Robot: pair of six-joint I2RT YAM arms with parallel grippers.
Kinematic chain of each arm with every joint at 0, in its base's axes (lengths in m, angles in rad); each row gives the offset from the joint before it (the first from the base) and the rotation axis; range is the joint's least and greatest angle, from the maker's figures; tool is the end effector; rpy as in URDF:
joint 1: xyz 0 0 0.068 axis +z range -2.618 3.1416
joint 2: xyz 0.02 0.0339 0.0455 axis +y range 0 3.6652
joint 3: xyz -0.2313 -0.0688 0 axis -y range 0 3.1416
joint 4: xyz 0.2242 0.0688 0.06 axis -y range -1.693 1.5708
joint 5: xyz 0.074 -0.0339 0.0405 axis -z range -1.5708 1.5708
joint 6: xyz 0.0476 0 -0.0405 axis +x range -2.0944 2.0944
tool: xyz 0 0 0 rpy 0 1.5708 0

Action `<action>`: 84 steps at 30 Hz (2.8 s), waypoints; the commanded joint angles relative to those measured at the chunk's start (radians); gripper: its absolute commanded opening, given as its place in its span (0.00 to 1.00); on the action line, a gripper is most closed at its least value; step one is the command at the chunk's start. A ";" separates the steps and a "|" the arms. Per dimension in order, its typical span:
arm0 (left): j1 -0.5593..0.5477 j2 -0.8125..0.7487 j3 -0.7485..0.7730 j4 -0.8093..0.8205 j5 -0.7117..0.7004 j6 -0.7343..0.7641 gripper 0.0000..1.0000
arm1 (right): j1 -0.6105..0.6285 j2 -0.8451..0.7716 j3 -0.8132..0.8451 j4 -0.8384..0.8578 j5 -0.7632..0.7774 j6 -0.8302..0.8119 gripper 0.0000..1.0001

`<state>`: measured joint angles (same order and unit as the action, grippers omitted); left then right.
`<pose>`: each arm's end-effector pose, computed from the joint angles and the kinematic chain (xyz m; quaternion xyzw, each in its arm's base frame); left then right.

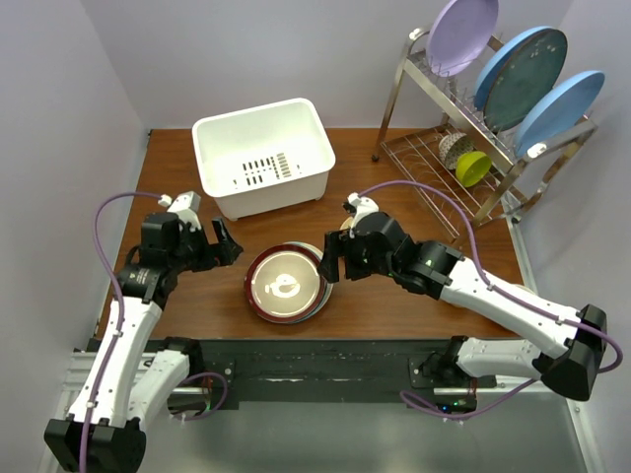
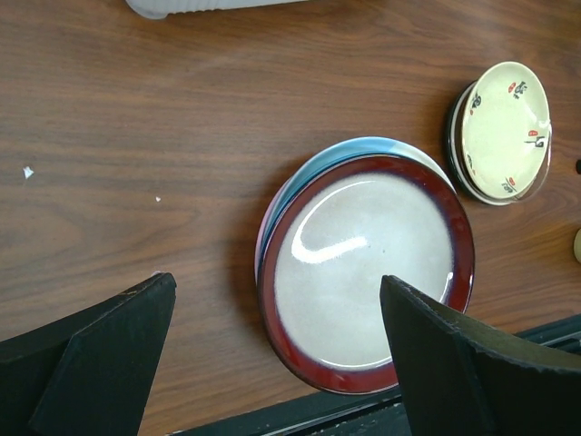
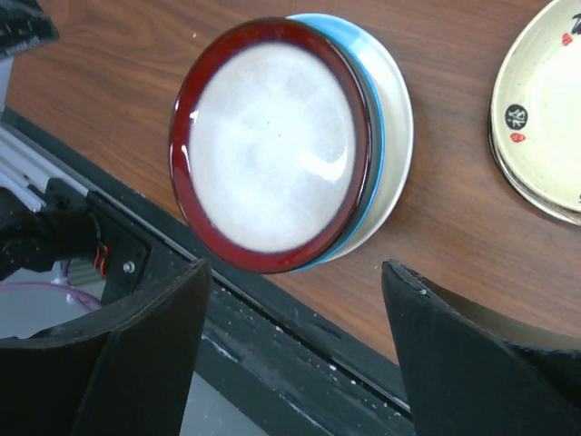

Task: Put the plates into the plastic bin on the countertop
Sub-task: Pick up the plate from the corner of the board.

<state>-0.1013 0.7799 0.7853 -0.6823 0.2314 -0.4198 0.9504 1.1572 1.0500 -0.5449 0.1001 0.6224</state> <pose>0.1712 -0.0284 0.2620 -0.0928 0.8923 -0.2112 0.3880 0.1509 0.2030 0.2873 -0.1243 0.8868 0.2817 0.3445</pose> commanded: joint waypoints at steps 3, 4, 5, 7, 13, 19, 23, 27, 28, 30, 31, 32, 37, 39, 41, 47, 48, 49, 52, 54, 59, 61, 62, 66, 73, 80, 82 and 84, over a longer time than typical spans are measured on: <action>-0.005 -0.028 -0.031 -0.002 0.022 -0.033 1.00 | 0.004 0.010 -0.040 0.094 0.038 0.046 0.75; -0.005 -0.027 -0.032 -0.003 0.025 -0.036 1.00 | 0.004 0.018 -0.053 0.121 0.030 0.057 0.75; -0.006 -0.024 -0.035 -0.005 0.026 -0.039 1.00 | 0.004 0.019 -0.068 0.143 0.024 0.071 0.74; -0.005 -0.027 -0.038 -0.008 0.026 -0.051 1.00 | 0.004 0.025 -0.108 0.178 -0.008 0.092 0.71; -0.006 -0.041 -0.060 0.015 0.059 -0.076 1.00 | 0.004 0.075 -0.131 0.237 -0.046 0.120 0.64; -0.006 -0.063 -0.066 0.013 0.066 -0.082 0.99 | 0.004 0.114 -0.160 0.272 -0.072 0.148 0.56; -0.006 -0.068 -0.069 0.010 0.066 -0.080 0.99 | 0.005 0.139 -0.174 0.277 -0.076 0.160 0.49; -0.006 -0.067 -0.070 0.010 0.078 -0.086 0.99 | 0.004 0.153 -0.177 0.266 -0.077 0.169 0.45; -0.005 -0.071 -0.073 0.018 0.083 -0.092 0.99 | 0.004 0.160 -0.179 0.270 -0.079 0.172 0.45; -0.005 -0.074 -0.077 0.023 0.091 -0.097 0.99 | 0.004 0.170 -0.185 0.273 -0.079 0.174 0.44; -0.005 -0.074 -0.078 0.029 0.094 -0.102 0.99 | 0.004 0.177 -0.186 0.276 -0.079 0.175 0.44; -0.005 -0.073 -0.078 0.030 0.095 -0.103 0.99 | 0.004 0.183 -0.186 0.278 -0.079 0.177 0.43; -0.006 -0.071 -0.084 0.035 0.108 -0.109 0.99 | 0.004 0.213 -0.200 0.295 -0.079 0.186 0.41; -0.006 -0.073 -0.086 0.035 0.108 -0.111 0.99 | 0.004 0.226 -0.202 0.293 -0.077 0.189 0.41; -0.005 -0.073 -0.089 0.036 0.109 -0.111 0.99 | 0.004 0.236 -0.202 0.292 -0.073 0.192 0.40; -0.006 -0.071 -0.092 0.038 0.111 -0.111 0.99 | 0.002 0.245 -0.212 0.318 -0.077 0.197 0.39; -0.006 -0.071 -0.093 0.038 0.111 -0.111 0.99 | 0.002 0.252 -0.212 0.321 -0.079 0.197 0.39; -0.006 -0.071 -0.095 0.038 0.111 -0.111 0.99 | 0.002 0.257 -0.211 0.324 -0.082 0.200 0.38; -0.006 -0.070 -0.103 0.040 0.114 -0.111 0.99 | 0.002 0.274 -0.212 0.341 -0.092 0.203 0.37; -0.006 -0.068 -0.106 0.040 0.120 -0.109 0.99 | 0.002 0.279 -0.209 0.341 -0.094 0.203 0.37; -0.005 -0.068 -0.124 0.043 0.123 -0.108 0.99 | 0.002 0.272 -0.200 0.333 -0.092 0.200 0.35; -0.005 -0.068 -0.136 0.046 0.123 -0.109 0.99 | 0.002 0.269 -0.199 0.326 -0.089 0.197 0.35; -0.006 -0.068 -0.138 0.047 0.123 -0.109 0.99 | 0.002 0.263 -0.196 0.321 -0.086 0.197 0.34; -0.005 -0.064 -0.149 0.049 0.118 -0.119 0.99 | 0.002 0.242 -0.193 0.306 -0.071 0.192 0.34; -0.005 -0.056 -0.161 0.052 0.115 -0.137 0.99 | 0.002 0.228 -0.188 0.303 -0.069 0.192 0.33; -0.006 -0.050 -0.167 0.049 0.112 -0.142 0.99 | 0.002 0.230 -0.188 0.312 -0.073 0.194 0.32; -0.006 -0.047 -0.173 0.047 0.114 -0.145 0.99 | 0.002 0.225 -0.186 0.313 -0.069 0.195 0.31; -0.006 -0.047 -0.179 0.049 0.115 -0.149 0.99 | 0.002 0.220 -0.182 0.312 -0.066 0.194 0.31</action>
<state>-0.1017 0.7334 0.6231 -0.6582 0.3286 -0.5415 0.9489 1.4174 0.8463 -0.2581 0.0128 0.8082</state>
